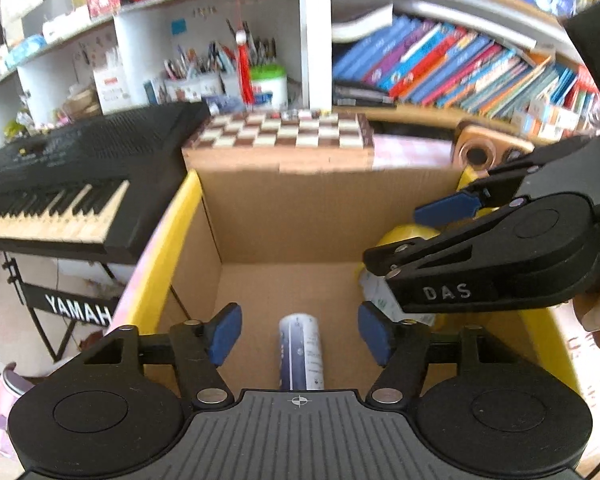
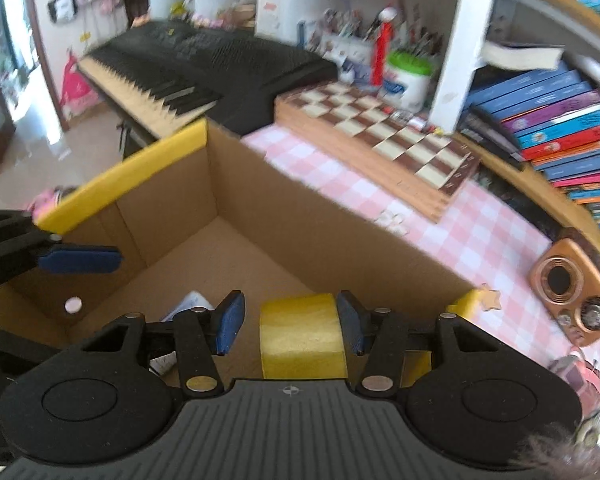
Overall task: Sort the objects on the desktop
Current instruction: 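Open the right tool to drop the tape roll into the box, then withdraw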
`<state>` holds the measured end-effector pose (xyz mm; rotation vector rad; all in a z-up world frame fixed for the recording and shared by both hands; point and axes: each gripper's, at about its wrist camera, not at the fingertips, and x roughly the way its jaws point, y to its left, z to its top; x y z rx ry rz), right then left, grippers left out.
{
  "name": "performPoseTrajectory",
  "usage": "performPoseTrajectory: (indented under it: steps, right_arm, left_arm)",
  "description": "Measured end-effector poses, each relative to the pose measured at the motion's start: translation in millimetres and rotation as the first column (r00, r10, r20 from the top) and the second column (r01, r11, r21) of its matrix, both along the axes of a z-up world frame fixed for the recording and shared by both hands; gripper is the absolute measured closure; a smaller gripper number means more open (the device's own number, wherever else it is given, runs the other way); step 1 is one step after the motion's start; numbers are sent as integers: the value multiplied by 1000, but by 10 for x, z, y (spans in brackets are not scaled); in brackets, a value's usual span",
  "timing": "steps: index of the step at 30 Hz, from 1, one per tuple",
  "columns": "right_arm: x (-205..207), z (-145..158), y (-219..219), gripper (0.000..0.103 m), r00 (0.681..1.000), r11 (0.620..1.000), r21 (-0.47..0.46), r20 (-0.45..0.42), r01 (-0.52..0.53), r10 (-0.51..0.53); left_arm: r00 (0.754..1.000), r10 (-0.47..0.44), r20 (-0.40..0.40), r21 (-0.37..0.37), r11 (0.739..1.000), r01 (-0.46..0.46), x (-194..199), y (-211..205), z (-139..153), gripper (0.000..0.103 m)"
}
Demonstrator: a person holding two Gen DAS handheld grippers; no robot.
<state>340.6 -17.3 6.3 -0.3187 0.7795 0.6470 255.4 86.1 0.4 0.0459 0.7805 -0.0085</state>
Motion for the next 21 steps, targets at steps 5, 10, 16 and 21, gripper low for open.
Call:
performPoseTrajectory:
  steps: [5, 10, 16, 21]
  right_arm:
    - [-210, 281, -240, 53, 995, 995, 81, 69, 65, -70]
    - [-466, 506, -436, 53, 982, 984, 134, 128, 119, -136]
    - [-826, 714, -661, 52, 966, 962, 205, 148, 180, -213]
    - [-1214, 820, -827, 50, 944, 939, 253, 173, 233, -281]
  left_arm:
    - [994, 4, 108, -11, 1000, -3, -215, -4, 284, 28]
    - [982, 8, 191, -37, 999, -2, -462, 12, 533, 23]
    - [970, 16, 242, -54, 999, -3, -769, 40, 672, 19]
    - [965, 30, 262, -67, 998, -12, -1067, 67, 735, 12]
